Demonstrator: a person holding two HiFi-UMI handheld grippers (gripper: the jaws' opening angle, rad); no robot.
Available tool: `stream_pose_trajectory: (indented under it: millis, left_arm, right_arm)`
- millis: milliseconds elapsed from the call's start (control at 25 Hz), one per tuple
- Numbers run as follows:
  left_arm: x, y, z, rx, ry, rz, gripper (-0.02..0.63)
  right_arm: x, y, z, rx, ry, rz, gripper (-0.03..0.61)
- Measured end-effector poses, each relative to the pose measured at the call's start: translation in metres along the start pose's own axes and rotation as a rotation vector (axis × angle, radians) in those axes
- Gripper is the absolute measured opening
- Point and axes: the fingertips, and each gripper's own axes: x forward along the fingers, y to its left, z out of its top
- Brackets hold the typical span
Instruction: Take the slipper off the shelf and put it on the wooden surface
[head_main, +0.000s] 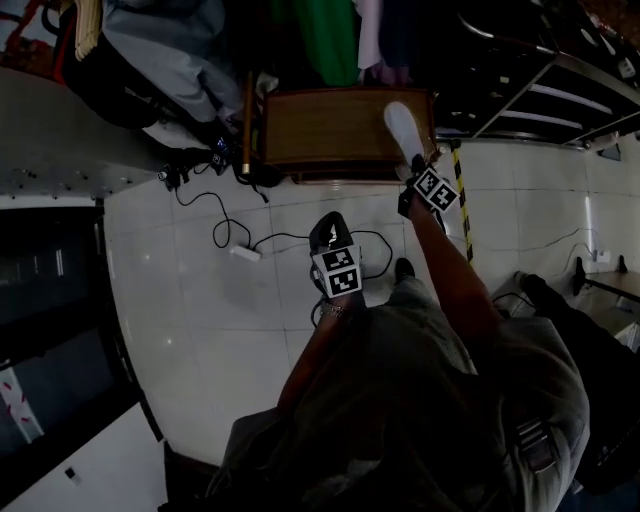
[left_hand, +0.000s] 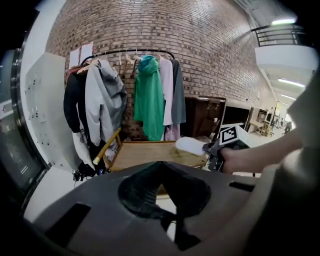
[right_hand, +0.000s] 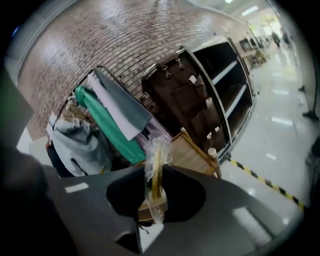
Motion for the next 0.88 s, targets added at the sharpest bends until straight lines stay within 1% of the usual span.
stream_pose_trajectory:
  millis: [40, 120, 240, 320, 400, 440, 480, 520, 560, 600, 640, 680, 760, 840, 880]
  left_arm:
    - [0.006, 0.010, 0.000, 0.015, 0.007, -0.009, 0.005]
    - [0.017, 0.025, 0.001, 0.021, 0.025, -0.035, 0.005]
    - [0.035, 0.027, -0.003, 0.006, 0.068, -0.079, 0.005]
    - [0.049, 0.020, -0.005, 0.004, 0.090, -0.110, 0.005]
    - [0.061, 0.014, -0.010, 0.008, 0.110, -0.139, 0.005]
    - [0.065, 0.011, -0.012, 0.009, 0.118, -0.151, 0.005]
    - [0.070, 0.008, -0.015, 0.011, 0.126, -0.161, 0.005]
    - [0.074, 0.004, -0.017, 0.013, 0.139, -0.168, 0.005]
    - [0.079, 0.000, -0.017, 0.011, 0.151, -0.173, 0.005]
    - [0.084, -0.003, -0.016, 0.005, 0.156, -0.177, 0.005]
    - [0.088, -0.006, -0.013, -0.007, 0.156, -0.182, 0.005]
    - [0.092, -0.007, -0.009, -0.019, 0.152, -0.186, 0.005]
    - [0.096, -0.012, -0.002, -0.032, 0.144, -0.191, 0.005]
    - [0.098, -0.022, 0.009, -0.038, 0.130, -0.197, 0.005]
    - [0.098, -0.028, 0.018, -0.039, 0.118, -0.207, 0.005]
  right_arm:
    - [0.015, 0.000, -0.002, -0.043, 0.006, -0.029, 0.057]
    - [0.041, 0.000, -0.006, -0.066, 0.021, -0.077, 0.057]
    - [0.071, -0.004, -0.004, -0.102, 0.049, -0.123, 0.057]
    - [0.091, -0.013, -0.005, -0.152, 0.103, -0.155, 0.061]
    - [0.105, -0.030, -0.013, -0.216, 0.196, -0.234, 0.083]
    - [0.112, -0.038, -0.018, -0.249, 0.245, -0.264, 0.099]
    - [0.118, -0.042, -0.024, -0.275, 0.298, -0.271, 0.128]
    - [0.123, -0.045, -0.033, -0.288, 0.360, -0.263, 0.183]
    - [0.125, -0.048, -0.042, -0.299, 0.419, -0.257, 0.254]
    - [0.125, -0.053, -0.048, -0.312, 0.464, -0.266, 0.289]
    - [0.122, -0.060, -0.052, -0.323, 0.493, -0.290, 0.296]
    - [0.117, -0.066, -0.053, -0.333, 0.503, -0.313, 0.305]
    - [0.102, -0.071, -0.048, -0.353, 0.478, -0.327, 0.305]
    - [0.076, -0.062, -0.036, -0.366, 0.435, -0.296, 0.294]
    - [0.058, -0.049, -0.031, -0.367, 0.417, -0.259, 0.278]
